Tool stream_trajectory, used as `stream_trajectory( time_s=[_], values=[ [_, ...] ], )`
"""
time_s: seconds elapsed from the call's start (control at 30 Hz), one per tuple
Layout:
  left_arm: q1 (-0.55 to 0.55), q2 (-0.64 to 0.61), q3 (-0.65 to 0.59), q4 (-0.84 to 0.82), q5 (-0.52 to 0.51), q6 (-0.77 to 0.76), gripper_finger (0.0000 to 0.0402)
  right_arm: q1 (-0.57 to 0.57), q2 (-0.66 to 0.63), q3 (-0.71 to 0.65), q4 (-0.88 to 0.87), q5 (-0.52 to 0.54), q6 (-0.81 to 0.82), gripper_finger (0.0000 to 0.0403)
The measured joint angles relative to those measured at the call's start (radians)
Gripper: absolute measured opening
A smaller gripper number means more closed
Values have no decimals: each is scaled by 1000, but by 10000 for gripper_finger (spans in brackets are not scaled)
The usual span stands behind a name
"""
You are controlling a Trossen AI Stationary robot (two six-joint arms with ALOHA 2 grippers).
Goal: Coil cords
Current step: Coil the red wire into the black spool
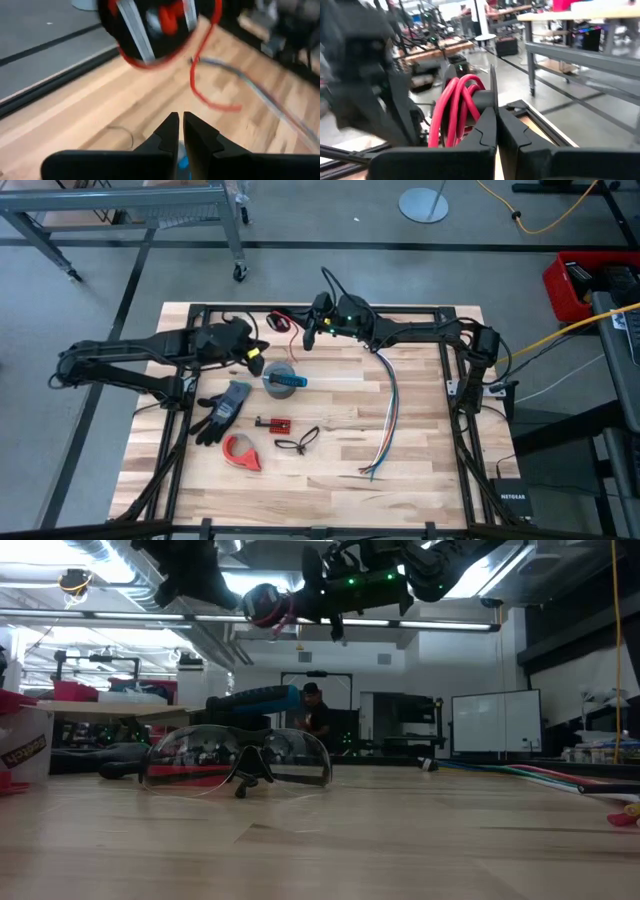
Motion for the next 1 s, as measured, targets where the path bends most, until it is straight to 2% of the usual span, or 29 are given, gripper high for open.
stream_trajectory(
  time_s=[0.13,0.33,0.53,0.73,1.0],
  values=[
    [-12,22,0,-47,40,42,42,0,0,0,28,-39,1,1],
    [2,54,0,-58,42,29,120,1,0,0,25,-54,1,1],
    [3,92,0,-31,42,-79,177,1,0,0,29,-35,1,1],
    [2,120,0,52,42,-166,180,2,0,0,32,-18,0,1],
    [1,148,0,141,64,-191,178,2,0,0,51,-18,0,1]
  ],
)
